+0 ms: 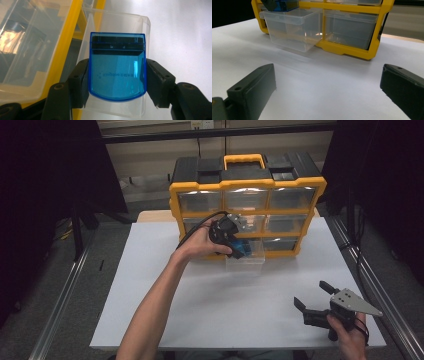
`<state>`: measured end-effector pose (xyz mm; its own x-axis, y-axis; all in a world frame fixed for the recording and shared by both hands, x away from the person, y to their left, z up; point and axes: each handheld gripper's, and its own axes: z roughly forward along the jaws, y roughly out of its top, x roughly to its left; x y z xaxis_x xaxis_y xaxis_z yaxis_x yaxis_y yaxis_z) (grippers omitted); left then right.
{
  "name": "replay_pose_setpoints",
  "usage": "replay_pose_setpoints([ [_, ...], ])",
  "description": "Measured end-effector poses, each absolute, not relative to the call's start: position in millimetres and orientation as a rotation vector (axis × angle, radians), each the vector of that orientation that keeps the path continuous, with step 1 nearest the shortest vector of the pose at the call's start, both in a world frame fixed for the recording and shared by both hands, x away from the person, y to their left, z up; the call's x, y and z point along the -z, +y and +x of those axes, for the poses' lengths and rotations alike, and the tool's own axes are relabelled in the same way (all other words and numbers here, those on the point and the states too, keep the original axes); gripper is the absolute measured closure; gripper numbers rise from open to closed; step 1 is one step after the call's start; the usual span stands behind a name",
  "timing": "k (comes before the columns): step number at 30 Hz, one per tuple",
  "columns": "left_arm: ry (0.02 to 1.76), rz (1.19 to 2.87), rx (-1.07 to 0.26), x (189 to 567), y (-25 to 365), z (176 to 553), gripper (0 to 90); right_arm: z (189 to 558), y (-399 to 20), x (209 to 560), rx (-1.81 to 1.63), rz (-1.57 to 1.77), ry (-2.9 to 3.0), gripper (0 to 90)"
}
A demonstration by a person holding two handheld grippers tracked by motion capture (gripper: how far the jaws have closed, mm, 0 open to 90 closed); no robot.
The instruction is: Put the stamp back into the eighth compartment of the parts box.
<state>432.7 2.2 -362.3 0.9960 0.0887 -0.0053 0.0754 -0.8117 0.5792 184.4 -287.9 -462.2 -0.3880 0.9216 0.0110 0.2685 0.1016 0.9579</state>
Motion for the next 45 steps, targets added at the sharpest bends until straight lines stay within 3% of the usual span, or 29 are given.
replay_pose_setpoints([
  [8, 0.141, 2.492, 0.005, 361.5, 2.5, 433.5, 40.3, 184.2, -288.2, 462.2, -1.31, 1.168, 1.744, 0.1],
  [20, 0.158, 2.481, 0.025, 360.2, 5.9, 430.4, 30.1, 184.1, -288.3, 462.0, -1.311, 1.171, 1.743, 0.1],
  [34, 0.183, 2.41, -0.026, 356.5, 17.2, 416.0, 17.3, 184.3, -288.0, 462.1, -1.311, 1.172, 1.745, 0.1],
  [45, 0.31, 2.266, -0.106, 368.7, 40.2, 409.5, 6.6, 185.9, -287.0, 462.6, -1.309, 1.171, 1.748, 0.1],
])
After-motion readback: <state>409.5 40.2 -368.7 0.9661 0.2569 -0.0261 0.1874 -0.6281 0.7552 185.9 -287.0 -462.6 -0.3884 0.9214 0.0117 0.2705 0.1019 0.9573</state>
